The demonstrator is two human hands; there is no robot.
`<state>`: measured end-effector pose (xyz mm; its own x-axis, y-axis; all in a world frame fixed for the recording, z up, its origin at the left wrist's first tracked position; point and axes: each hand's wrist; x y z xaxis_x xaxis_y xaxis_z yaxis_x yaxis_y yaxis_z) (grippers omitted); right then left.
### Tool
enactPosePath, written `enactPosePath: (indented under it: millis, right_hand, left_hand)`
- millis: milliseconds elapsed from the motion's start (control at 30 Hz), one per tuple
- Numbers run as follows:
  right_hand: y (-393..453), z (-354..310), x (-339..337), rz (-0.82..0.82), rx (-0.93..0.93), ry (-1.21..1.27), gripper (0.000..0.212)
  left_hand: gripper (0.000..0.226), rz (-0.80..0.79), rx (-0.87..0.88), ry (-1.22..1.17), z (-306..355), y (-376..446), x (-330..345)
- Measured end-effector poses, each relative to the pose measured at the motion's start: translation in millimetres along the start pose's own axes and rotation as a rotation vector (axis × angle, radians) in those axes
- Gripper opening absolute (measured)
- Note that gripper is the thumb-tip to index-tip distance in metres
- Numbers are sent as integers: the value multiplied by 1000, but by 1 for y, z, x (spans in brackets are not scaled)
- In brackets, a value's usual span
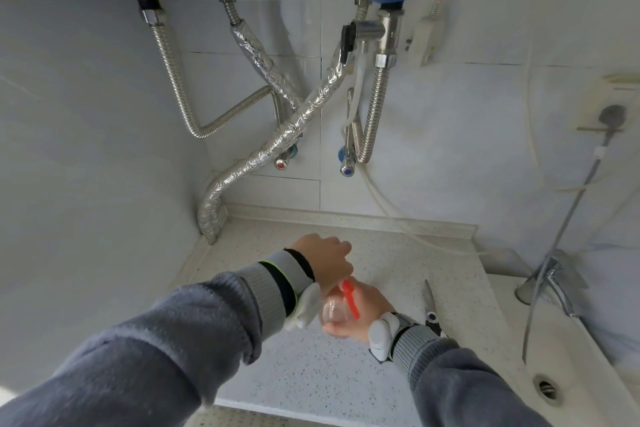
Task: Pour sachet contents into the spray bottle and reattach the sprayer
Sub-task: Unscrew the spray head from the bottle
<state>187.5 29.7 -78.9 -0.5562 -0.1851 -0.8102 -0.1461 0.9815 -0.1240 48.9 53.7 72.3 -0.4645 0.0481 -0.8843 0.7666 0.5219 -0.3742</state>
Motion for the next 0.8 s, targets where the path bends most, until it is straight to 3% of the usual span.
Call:
enactPosePath:
  millis: [67,133,267,367,467,567,633,733,800]
  right_hand:
    - [-1,-4,-1,18,-21,9,49]
    - [0,-5,-1,38,-6,49,53]
    - [4,-3,-1,30,37,55,59]
    - [3,-1,-1,20,46,35,58]
    - [2,1,1,12,48,27,66]
    - [2,4,3,-1,60,26,68]
    - [3,5,4,-12,54,23,69]
    - [0,4,6,-20,41,20,65]
    - [-2,4,8,-15,34,38,64]
  left_hand:
    - [41,48,-64,-108,1,8,3]
    - [42,38,-244,-325,-1,16,4]
    - [30,190,-512,-646,-2,22,16]
    - [50,253,-615,-874,-1,18,25]
    - [79,330,-440,-646,-2,7,35]
    - [92,203,-108,-201,-9,-4,33]
    - [80,102,-26,-39,-13,-5,30]
    - [42,145,-3,71,-10,1,27]
    - [36,123,-47,36,-4,4,22]
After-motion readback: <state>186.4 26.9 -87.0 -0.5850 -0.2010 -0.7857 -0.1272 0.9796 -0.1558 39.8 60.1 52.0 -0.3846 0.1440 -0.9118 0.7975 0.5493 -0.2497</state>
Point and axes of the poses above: each hand's wrist, its own y-axis towards the middle knuckle, its own x-axis out of the palm, z = x × y, and after that the axes turned 8 degrees about x, right-handed
